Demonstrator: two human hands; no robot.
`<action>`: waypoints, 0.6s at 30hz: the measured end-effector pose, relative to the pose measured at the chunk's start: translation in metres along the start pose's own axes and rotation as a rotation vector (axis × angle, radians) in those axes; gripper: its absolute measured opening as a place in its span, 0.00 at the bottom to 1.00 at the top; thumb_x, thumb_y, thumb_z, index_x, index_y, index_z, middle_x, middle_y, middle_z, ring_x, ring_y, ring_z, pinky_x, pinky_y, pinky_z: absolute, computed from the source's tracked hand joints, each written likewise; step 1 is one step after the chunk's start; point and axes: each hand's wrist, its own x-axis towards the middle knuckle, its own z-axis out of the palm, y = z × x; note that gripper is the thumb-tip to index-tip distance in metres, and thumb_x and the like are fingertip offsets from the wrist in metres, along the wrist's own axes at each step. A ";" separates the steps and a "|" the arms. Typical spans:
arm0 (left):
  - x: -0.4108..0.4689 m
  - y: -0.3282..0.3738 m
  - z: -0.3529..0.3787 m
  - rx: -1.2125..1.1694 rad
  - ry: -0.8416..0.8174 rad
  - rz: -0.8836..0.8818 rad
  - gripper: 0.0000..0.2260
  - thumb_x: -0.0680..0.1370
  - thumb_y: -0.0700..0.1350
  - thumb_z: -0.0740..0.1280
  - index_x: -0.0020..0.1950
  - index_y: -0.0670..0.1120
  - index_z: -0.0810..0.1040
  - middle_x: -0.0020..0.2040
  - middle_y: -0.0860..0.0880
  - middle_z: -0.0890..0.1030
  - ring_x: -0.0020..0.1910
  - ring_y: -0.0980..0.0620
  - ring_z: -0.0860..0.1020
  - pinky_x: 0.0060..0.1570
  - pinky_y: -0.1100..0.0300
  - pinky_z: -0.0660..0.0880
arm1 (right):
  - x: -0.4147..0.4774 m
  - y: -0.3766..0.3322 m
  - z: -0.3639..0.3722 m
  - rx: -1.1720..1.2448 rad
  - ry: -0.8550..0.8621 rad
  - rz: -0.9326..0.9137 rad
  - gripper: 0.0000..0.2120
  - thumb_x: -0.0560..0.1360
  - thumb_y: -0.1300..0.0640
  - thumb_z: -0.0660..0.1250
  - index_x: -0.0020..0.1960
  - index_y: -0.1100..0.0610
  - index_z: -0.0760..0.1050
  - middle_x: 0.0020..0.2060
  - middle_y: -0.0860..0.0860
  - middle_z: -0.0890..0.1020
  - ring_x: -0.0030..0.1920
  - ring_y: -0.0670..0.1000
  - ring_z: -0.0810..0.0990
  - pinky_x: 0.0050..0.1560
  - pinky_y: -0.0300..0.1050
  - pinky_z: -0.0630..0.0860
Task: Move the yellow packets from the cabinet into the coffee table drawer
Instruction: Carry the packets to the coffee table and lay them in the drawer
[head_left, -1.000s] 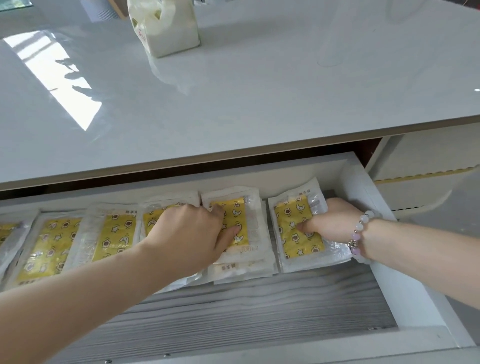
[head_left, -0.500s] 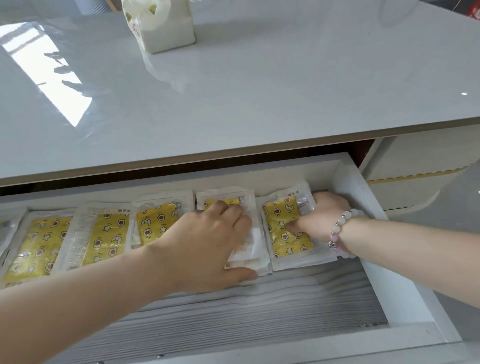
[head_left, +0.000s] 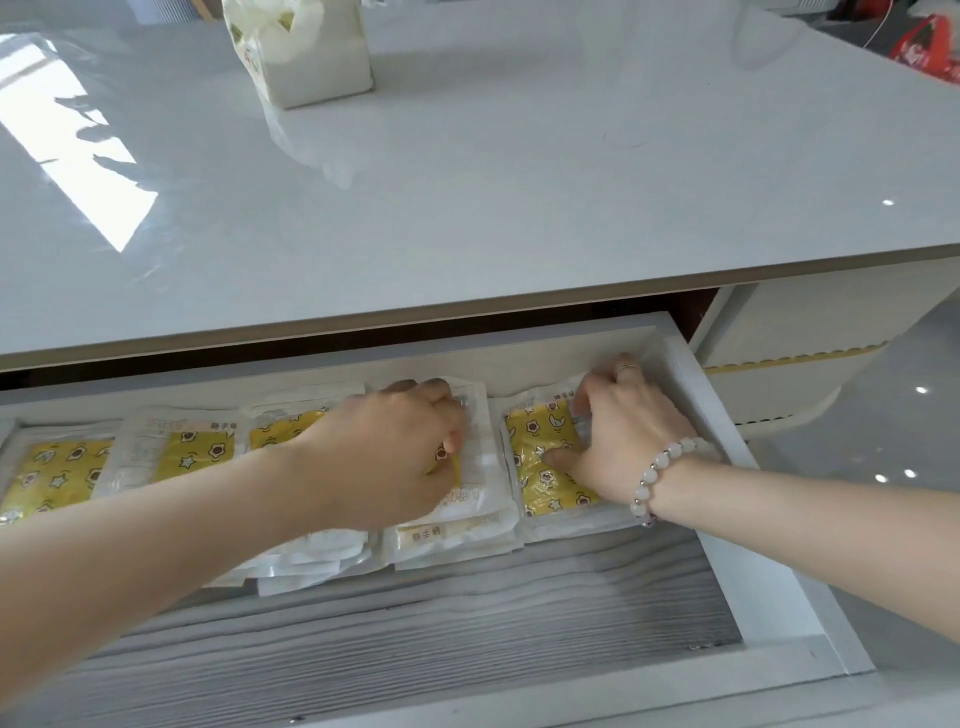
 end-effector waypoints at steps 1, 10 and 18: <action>0.003 -0.001 0.000 0.005 -0.021 -0.016 0.04 0.78 0.51 0.57 0.52 0.56 0.69 0.55 0.58 0.70 0.53 0.57 0.69 0.52 0.60 0.72 | -0.001 0.000 -0.002 -0.038 -0.009 -0.032 0.28 0.71 0.39 0.68 0.64 0.55 0.70 0.62 0.54 0.67 0.60 0.54 0.71 0.54 0.45 0.74; 0.002 -0.014 -0.003 0.012 -0.074 -0.058 0.24 0.75 0.65 0.57 0.69 0.58 0.63 0.64 0.59 0.66 0.61 0.59 0.66 0.58 0.62 0.68 | -0.014 0.018 0.005 -0.440 -0.077 -0.575 0.40 0.66 0.29 0.54 0.68 0.52 0.72 0.71 0.58 0.68 0.72 0.56 0.63 0.70 0.59 0.57; -0.013 -0.009 0.021 0.079 -0.205 0.036 0.36 0.71 0.66 0.32 0.76 0.54 0.35 0.76 0.57 0.36 0.70 0.62 0.30 0.67 0.64 0.36 | 0.000 0.030 0.030 -0.443 -0.176 -0.593 0.37 0.69 0.34 0.48 0.68 0.56 0.68 0.63 0.58 0.77 0.61 0.57 0.78 0.50 0.55 0.79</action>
